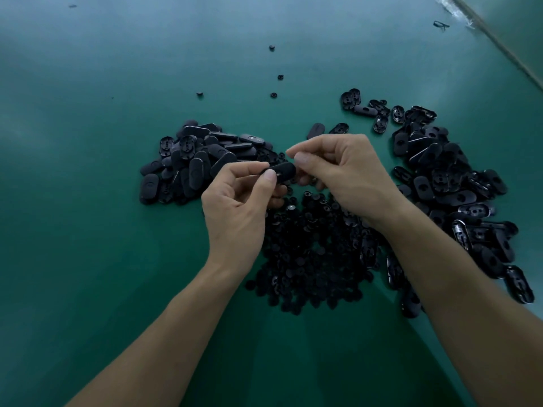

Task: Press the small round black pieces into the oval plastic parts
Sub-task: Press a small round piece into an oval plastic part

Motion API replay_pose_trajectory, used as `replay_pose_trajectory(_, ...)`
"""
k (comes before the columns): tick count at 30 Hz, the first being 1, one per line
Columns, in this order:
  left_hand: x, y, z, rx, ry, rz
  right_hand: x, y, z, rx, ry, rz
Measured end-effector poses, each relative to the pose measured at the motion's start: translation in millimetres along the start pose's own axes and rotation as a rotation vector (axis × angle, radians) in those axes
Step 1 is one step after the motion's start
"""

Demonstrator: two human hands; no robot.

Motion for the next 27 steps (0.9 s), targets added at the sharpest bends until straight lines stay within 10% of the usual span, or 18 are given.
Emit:
replay_pose_trajectory(11, 1, 0, -4, -0.093, -0.038, 0.088, -4, 15, 8, 0.081, -0.142, 0.645)
replay_pose_trajectory(27, 1, -1, -3, -0.087, -0.029, 0.035, 10, 16, 9, -0.037, -0.117, 0.425)
Point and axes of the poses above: each hand's wrist, its own z-axis away from the middle knuckle, its own y-axis out of the palm, x = y × z, the point moved 1 cm from there along -z, towards the middle knuckle, and after that the axes turned 15 degrees about -x, right-handed, at the moved point
